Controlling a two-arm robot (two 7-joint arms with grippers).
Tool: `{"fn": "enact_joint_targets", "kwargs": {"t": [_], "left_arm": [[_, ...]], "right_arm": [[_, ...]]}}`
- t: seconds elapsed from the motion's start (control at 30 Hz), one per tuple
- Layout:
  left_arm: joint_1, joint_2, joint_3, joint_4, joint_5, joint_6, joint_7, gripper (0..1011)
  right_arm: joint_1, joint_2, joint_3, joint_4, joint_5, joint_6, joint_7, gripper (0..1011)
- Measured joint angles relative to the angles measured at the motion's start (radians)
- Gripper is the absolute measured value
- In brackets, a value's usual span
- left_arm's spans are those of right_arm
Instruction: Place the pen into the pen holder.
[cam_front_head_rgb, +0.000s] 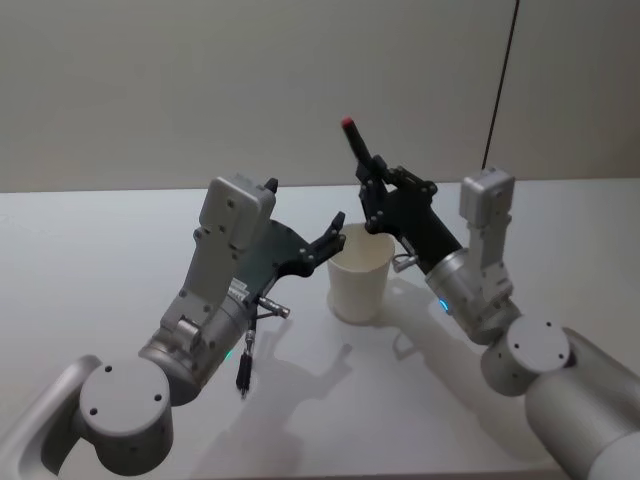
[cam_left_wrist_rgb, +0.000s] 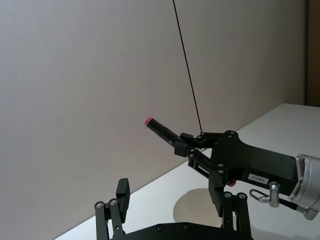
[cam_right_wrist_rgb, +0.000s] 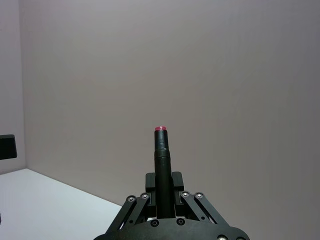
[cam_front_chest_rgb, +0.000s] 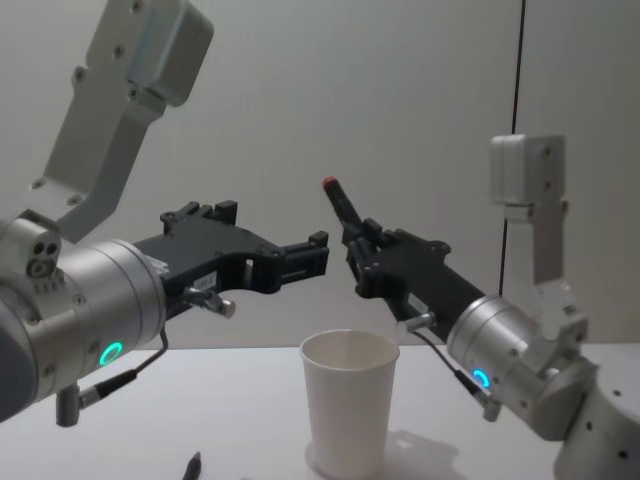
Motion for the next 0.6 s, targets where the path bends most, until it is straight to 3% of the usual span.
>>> {"fn": "enact_joint_targets", "kwargs": {"t": [0.33, 0.6], "left_arm": [[0.0, 0.0, 0.0, 0.0, 0.0, 0.0, 0.0, 999], [0.0, 0.0, 0.0, 0.0, 0.0, 0.0, 0.0, 1000]], "right_arm": [[0.09, -0.044, -0.017, 0.177, -0.006, -0.072, -0.003, 179], [0.133, -0.063, -0.026, 0.264, -0.022, -0.105, -0.017, 179]]}}
